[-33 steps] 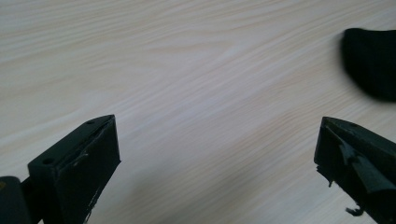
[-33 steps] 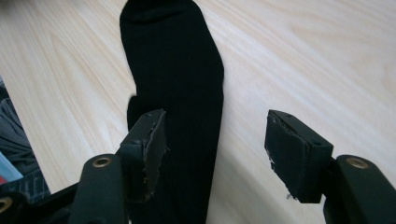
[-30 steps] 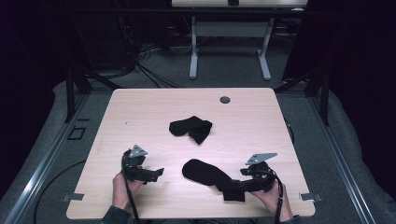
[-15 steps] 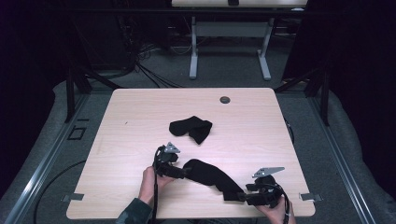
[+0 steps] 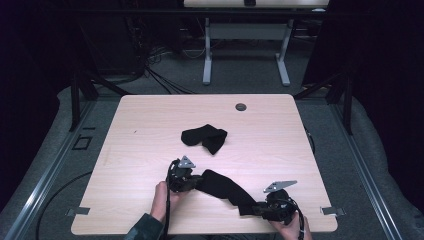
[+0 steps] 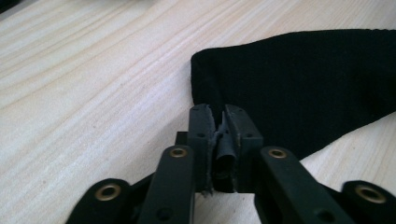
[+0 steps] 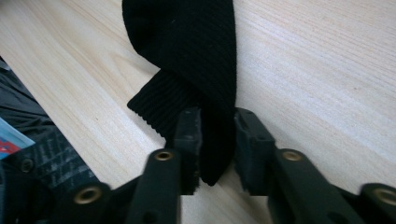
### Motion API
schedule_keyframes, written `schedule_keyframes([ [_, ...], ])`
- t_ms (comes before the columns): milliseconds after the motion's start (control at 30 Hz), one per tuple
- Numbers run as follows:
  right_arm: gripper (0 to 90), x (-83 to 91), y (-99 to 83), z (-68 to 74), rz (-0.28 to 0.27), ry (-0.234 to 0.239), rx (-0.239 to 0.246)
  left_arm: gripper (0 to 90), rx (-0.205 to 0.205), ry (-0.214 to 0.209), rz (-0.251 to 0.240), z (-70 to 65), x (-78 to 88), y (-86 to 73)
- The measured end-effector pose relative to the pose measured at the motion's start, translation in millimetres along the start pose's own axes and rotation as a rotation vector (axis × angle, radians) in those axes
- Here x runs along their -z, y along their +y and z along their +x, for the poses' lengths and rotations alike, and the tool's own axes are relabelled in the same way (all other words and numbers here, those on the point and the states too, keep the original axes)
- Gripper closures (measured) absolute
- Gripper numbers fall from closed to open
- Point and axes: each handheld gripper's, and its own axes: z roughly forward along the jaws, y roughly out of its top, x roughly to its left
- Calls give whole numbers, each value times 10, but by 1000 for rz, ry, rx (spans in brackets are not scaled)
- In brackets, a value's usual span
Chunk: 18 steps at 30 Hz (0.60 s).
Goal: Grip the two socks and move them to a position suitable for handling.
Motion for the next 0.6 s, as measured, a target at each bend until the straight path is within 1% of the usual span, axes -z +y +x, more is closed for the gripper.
schedule_keyframes([
  [67, 810, -10, 15, -46, -4, 17, -9, 840, 2, 6, 10, 7, 21, -6],
  [100, 816, -13, 29, -58, -5, 9, -10, 843, 9, 8, 13, 7, 30, -10],
  [133, 824, -17, 46, -62, -6, -1, -11, 844, 11, 11, 14, 8, 37, -13],
  [167, 829, -12, 68, -68, -2, -27, -3, 844, 10, 15, 20, 11, 48, -16],
  [200, 837, -12, 93, -69, -6, -50, -1, 844, 19, 10, 19, 12, 54, -21],
  [267, 848, 6, 157, -87, -3, -110, 31, 846, 29, -1, 25, 18, 73, -26],
  [333, 852, 11, 234, -118, -34, -167, 61, 847, 35, -8, 22, 13, 101, -15],
  [400, 853, 38, 338, -167, -52, -234, 101, 847, 45, -19, 8, -6, 147, 13],
  [433, 853, 60, 398, -175, -61, -280, 132, 848, 54, -28, -6, -16, 179, 32],
  [500, 852, 122, 523, -165, -110, -368, 192, 848, 63, -44, -30, -28, 263, 78],
  [567, 845, 201, 626, -104, -175, -453, 263, 847, 74, -49, -57, -41, 351, 113],
  [600, 843, 238, 658, -63, -207, -485, 301, 847, 76, -47, -70, -45, 393, 119],
])
